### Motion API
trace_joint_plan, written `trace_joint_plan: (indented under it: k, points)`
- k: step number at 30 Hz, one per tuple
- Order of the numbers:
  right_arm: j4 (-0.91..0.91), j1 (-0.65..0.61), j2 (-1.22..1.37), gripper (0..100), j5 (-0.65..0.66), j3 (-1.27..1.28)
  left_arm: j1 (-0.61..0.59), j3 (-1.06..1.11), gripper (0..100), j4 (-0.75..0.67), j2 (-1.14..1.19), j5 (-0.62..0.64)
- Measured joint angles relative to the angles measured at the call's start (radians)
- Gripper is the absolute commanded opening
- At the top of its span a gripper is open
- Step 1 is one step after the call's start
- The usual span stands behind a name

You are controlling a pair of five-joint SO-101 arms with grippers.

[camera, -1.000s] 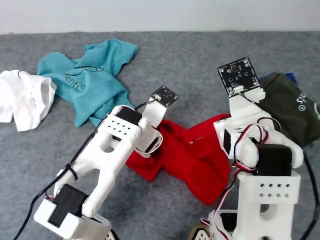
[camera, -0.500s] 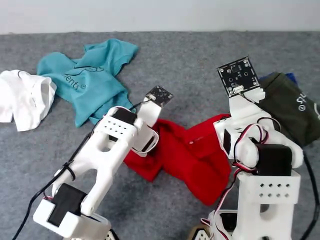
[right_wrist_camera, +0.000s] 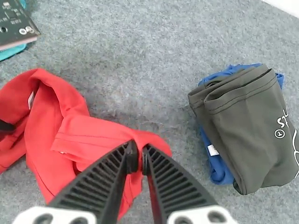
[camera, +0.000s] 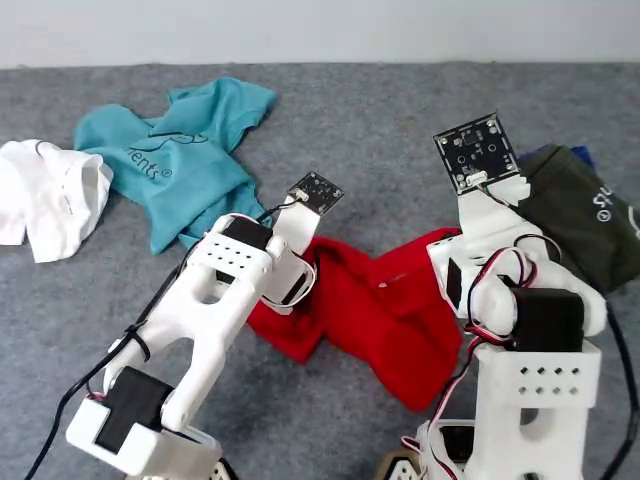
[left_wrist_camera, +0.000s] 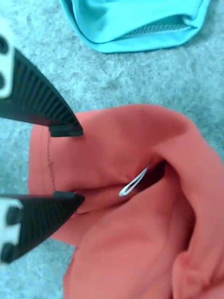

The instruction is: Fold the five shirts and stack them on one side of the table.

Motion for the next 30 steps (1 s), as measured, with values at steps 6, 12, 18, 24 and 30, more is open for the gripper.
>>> trace_joint_plan:
  k: [6, 12, 18, 24, 30]
  points:
    - [0.000, 0.000, 0.000, 0.9, 0.000, 0.000, 0.000, 0.069, 19, -0.049, 0.000, 0.000]
    - [0.000, 0.000, 0.000, 0.9, 0.000, 0.000, 0.000, 0.071, 14, -0.061, 0.000, 0.000]
    - [0.000, 0.000, 0.000, 0.9, 0.000, 0.000, 0.000, 0.071, 2, -0.061, 0.000, 0.000]
    - [0.000, 0.000, 0.000, 0.9, 0.000, 0.000, 0.000, 0.071, 1, -0.061, 0.000, 0.000]
    - [0.000, 0.000, 0.000, 0.9, 0.000, 0.003, -0.008, 0.028, 1, -0.041, 0.000, 0.000]
